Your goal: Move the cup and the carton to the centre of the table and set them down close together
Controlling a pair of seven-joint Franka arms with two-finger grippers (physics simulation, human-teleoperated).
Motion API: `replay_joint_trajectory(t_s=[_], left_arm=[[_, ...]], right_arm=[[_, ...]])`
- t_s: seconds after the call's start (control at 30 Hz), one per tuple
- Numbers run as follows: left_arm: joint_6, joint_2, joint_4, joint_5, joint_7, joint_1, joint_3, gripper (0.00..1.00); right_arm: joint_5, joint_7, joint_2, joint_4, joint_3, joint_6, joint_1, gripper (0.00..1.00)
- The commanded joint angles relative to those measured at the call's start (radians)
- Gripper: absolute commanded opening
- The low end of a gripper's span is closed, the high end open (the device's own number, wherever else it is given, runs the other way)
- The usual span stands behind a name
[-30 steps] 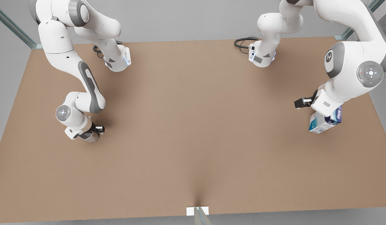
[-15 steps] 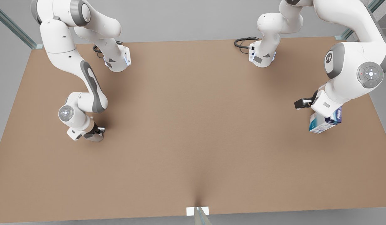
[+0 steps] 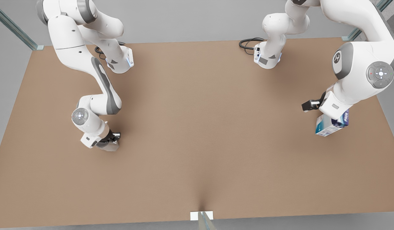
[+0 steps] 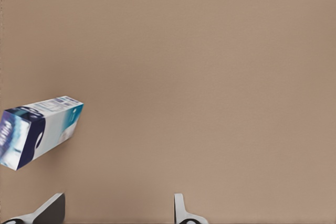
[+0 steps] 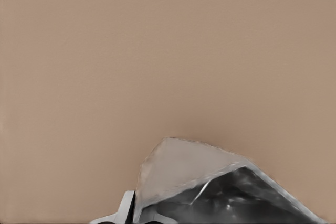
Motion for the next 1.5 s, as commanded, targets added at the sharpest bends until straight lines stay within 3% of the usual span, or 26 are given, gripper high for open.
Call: replay_joint_trajectory(t_s=[0.0, 0.3, 0.93, 1.2, 1.3, 1.47], left_arm=[[0.0, 0.0, 0.0, 0.003, 0.0, 0.0, 0.0, 1.0], [-0.002, 0.001, 0.001, 0.004, 0.0, 0.001, 0.012, 1.0], [-0.058, -0.002, 0.04, 0.004, -0.003, 0.0, 0.012, 1.0], [-0.078, -0.003, 0.069, 0.006, -0.005, 0.0, 0.015, 1.0], [-0.06, -0.005, 0.057, 0.007, 0.219, 0.001, 0.1, 1.0], [0.158, 0.001, -0.075, 0.006, 0.425, 0.043, 0.176, 1.0]], right_arm=[[0.006, -0.002, 0.001, 0.0, 0.001, -0.001, 0.006, 0.21], [0.003, 0.192, 0.062, 0.086, 0.134, 0.001, 0.01, 0.21], [-0.008, 0.451, 0.355, 0.526, 0.133, -0.064, 0.279, 0.21], [-0.045, 0.6, 0.522, 0.787, 0.124, -0.108, 0.418, 0.21], [-0.042, 0.679, 0.607, 0.924, 0.091, -0.134, 0.487, 0.21], [-0.039, 0.762, 0.71, 1.082, 0.071, -0.134, 0.55, 0.21]])
